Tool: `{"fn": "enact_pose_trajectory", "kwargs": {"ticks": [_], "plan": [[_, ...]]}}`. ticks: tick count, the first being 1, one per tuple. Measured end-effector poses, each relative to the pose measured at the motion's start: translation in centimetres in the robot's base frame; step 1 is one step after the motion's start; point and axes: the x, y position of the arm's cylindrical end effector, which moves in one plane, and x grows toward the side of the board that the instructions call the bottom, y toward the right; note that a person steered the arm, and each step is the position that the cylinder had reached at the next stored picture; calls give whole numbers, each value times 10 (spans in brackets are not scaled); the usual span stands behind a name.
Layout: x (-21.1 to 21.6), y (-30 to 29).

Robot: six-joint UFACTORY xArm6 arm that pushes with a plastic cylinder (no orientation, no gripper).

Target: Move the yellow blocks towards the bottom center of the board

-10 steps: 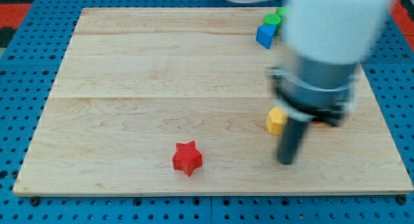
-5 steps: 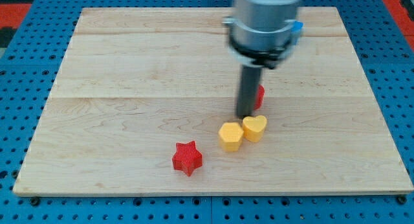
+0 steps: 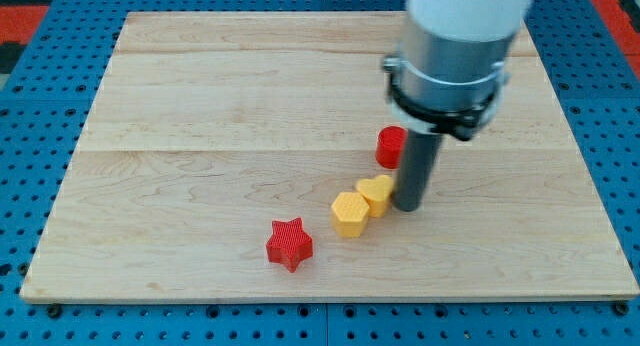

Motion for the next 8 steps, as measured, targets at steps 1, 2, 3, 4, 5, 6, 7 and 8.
{"fn": "enact_pose_trajectory", "kwargs": {"ticks": [1, 2, 3, 4, 5, 6, 7, 8], "plan": [[0, -53], [-1, -59], [6, -32], [-20, -29], [-45, -65], [-35, -107], [0, -92], [-20, -72]]}}
